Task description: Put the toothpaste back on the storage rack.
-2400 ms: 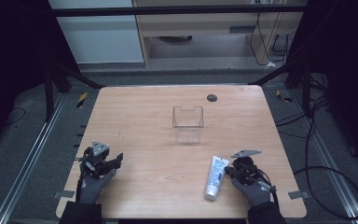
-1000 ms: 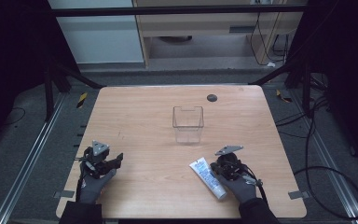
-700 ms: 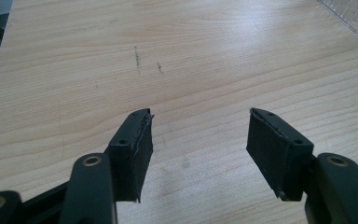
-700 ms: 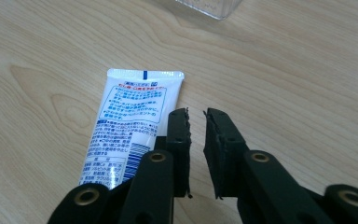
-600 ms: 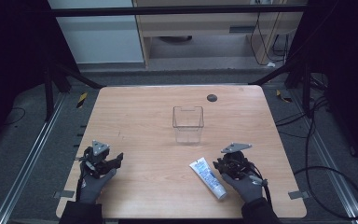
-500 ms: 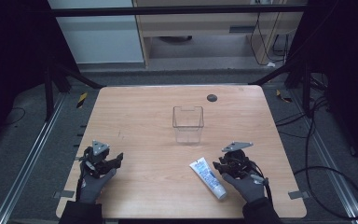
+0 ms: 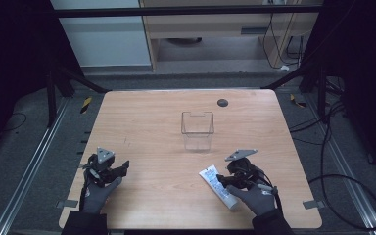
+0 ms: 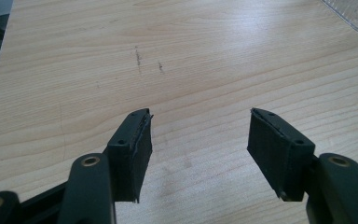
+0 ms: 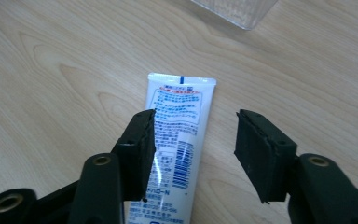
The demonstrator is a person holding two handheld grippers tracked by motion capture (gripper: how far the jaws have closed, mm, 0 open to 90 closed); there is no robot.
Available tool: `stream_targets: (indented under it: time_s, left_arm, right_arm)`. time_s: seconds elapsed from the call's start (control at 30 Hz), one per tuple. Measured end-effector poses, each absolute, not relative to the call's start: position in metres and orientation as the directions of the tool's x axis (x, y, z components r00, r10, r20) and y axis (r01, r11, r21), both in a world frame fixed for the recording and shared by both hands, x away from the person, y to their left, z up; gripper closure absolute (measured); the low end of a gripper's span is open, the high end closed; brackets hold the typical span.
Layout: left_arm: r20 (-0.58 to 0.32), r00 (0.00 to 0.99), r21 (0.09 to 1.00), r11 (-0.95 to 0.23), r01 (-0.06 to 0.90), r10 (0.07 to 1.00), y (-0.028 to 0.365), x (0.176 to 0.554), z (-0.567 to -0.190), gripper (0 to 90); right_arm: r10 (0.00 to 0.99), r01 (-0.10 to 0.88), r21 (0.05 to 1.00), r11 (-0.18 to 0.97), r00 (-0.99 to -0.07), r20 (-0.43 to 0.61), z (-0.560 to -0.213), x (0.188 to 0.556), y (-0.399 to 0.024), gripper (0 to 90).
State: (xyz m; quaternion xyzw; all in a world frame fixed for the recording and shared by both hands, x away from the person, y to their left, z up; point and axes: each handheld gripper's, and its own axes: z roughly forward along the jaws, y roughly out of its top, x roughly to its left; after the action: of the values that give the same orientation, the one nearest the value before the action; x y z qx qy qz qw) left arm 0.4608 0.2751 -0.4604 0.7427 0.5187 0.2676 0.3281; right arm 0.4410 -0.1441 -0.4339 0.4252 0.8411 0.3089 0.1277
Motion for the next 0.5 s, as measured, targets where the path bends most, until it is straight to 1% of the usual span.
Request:
stream_targets:
  time_s: [0.17, 0.5]
  left_arm:
    - [0.057, 0.320, 0.764, -0.248, 0.596, 0.946, 0.274, 0.461, -0.461, 38.3]
    - [0.060, 0.323, 0.759, -0.254, 0.600, 0.944, 0.274, 0.462, -0.462, 38.1]
  right_arm:
    - [0.795, 0.656, 0.596, 0.464, -0.605, 0.046, -0.438, 0.441, -0.134, 41.3]
    - [0.780, 0.668, 0.542, 0.511, -0.625, 0.034, -0.450, 0.446, -0.119, 39.8]
